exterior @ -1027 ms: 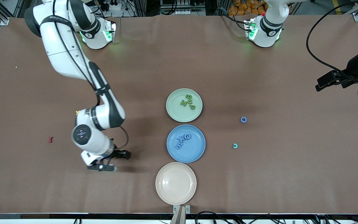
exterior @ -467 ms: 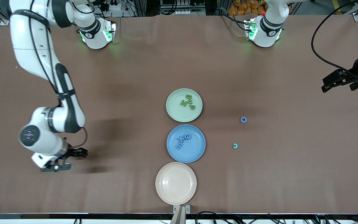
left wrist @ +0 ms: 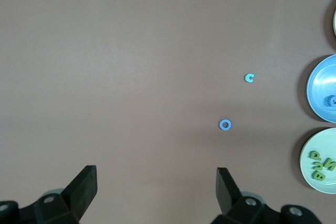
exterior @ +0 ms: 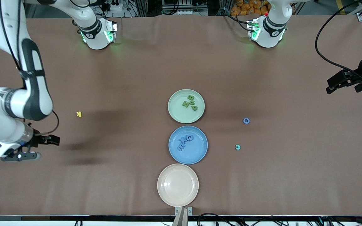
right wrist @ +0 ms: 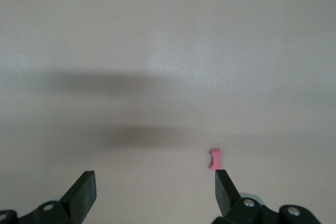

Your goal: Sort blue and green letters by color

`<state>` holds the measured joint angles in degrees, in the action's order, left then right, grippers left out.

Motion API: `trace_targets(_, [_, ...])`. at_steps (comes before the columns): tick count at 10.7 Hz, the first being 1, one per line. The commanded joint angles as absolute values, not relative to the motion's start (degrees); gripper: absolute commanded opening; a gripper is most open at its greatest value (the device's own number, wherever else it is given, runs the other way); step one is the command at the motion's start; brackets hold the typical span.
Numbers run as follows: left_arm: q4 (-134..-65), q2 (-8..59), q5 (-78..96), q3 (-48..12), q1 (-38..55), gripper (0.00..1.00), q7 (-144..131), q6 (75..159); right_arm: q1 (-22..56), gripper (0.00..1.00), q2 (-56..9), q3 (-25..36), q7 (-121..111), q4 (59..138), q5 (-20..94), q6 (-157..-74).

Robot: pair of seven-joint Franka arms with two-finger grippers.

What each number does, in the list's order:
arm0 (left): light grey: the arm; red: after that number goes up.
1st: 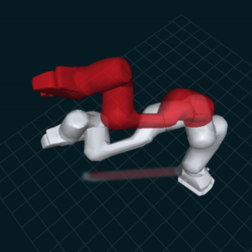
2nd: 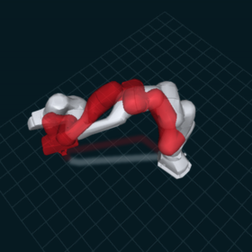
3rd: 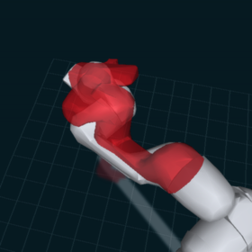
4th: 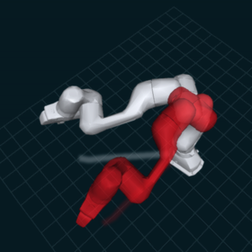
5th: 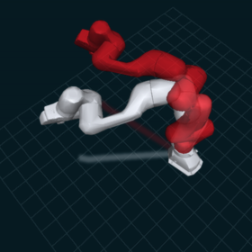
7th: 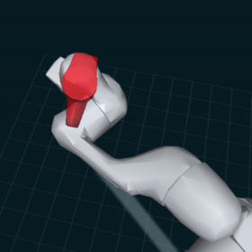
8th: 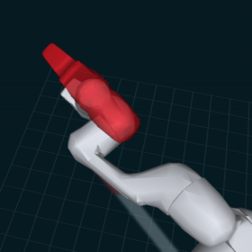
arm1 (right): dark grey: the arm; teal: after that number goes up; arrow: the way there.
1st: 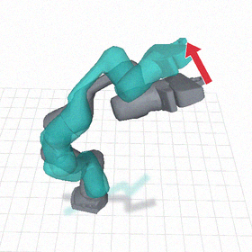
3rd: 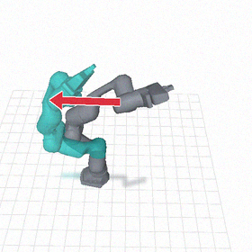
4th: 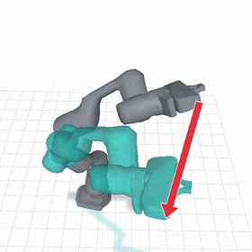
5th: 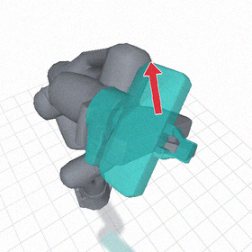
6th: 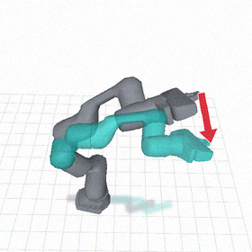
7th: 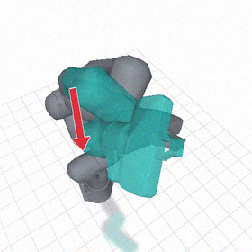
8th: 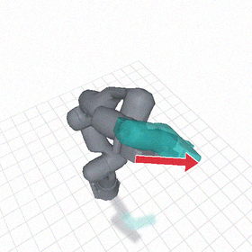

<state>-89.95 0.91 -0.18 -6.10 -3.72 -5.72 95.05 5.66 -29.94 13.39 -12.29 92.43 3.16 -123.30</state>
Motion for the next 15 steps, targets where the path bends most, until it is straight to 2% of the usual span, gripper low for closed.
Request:
trace_targets(1, [-89.56,0.88,0.97,-6.06,-3.69,1.00,-4.66,95.27,4.40,1.00,-19.98,12.57,-11.87,96.07,1.58,-114.29])
trace_targets(4, [-89.91,0.88,0.97,-6.06,-3.69,1.00,-4.66,95.27,3.69,1.00,-12.94,11.87,-1.98,95.72,-1.47,-106.64])
trace_targets(7, [-89.91,0.88,1.05,-6.06,-3.69,1.00,-4.66,95.27,1.68,1.00,-7.23,4.95,8.75,95.45,-6.15,-100.65])
trace_targets(11, [-89.91,0.79,0.97,-6.06,-3.69,1.00,-4.66,95.27,2.28,1.00,-5.72,3.25,11.69,84.66,-5.36,-89.32])
trace_targets(15, [-89.91,0.79,0.97,-6.06,-3.69,1.00,-4.66,95.27,1.32,1.00,-1.33,2.29,10.99,84.02,-4.49,-88.51])
